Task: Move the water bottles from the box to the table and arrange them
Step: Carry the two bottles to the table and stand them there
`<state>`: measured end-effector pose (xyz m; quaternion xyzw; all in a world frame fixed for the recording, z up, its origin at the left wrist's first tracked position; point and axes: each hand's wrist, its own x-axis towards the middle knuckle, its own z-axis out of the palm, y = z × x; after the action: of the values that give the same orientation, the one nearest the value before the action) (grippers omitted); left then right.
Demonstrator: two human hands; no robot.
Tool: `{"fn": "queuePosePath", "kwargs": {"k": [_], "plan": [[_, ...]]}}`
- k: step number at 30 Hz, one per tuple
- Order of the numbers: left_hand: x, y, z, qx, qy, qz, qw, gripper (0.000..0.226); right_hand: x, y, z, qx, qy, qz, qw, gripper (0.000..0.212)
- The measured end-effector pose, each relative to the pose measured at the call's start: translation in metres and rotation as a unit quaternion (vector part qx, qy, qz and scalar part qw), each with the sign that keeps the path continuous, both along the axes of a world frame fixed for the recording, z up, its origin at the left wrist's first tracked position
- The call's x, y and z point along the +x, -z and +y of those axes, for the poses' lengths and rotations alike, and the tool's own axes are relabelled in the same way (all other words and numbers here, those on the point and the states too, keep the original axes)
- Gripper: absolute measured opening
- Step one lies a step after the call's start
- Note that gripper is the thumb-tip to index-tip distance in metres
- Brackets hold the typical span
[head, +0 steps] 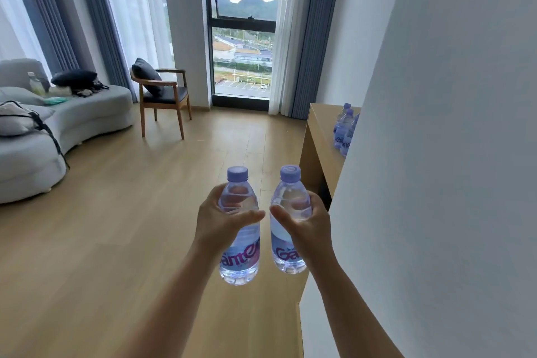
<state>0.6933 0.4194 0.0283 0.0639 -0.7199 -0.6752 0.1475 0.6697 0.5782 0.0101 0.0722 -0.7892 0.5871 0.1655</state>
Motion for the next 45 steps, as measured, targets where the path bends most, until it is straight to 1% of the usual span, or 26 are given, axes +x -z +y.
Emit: {"fn": "queuePosePath", "kwargs": {"k": [6,11,15,19,23,31,35,41,45], "plan": [[-0.128,0.006,-0.016,-0.015,0.029,0.003,0.999,0.044,-0.114,0.006,-0.013,-0.029,0.014,0.0,0.999,0.05],[-0.249,-0.002,-0.034,-0.03,0.078,0.011,0.996,0.048,-0.223,0.0,-0.029,-0.067,0.031,-0.003,0.997,0.062],[-0.343,-0.011,-0.043,-0.036,0.118,0.014,0.992,0.05,-0.307,-0.006,-0.036,-0.095,0.077,-0.006,0.993,0.058],[-0.417,-0.009,-0.043,-0.032,0.139,0.005,0.99,0.05,-0.372,-0.003,-0.036,-0.106,0.109,-0.022,0.988,0.056],[-0.485,0.003,-0.033,-0.029,0.161,-0.006,0.986,0.049,-0.437,0.006,-0.026,-0.103,0.131,-0.032,0.985,0.045],[-0.647,0.016,0.016,-0.045,0.186,-0.024,0.981,0.049,-0.596,0.021,0.02,-0.098,0.152,-0.048,0.982,0.042],[-0.746,0.012,0.054,-0.048,0.209,-0.028,0.976,0.05,-0.685,0.018,0.055,-0.117,0.182,-0.046,0.975,0.048],[-0.851,0.01,0.116,-0.052,0.263,-0.03,0.963,0.045,-0.771,0.012,0.111,-0.078,0.224,-0.048,0.97,0.055],[-0.913,0.019,0.163,-0.052,0.298,-0.05,0.952,0.043,-0.815,0.005,0.15,-0.069,0.282,-0.038,0.956,0.051]]}}
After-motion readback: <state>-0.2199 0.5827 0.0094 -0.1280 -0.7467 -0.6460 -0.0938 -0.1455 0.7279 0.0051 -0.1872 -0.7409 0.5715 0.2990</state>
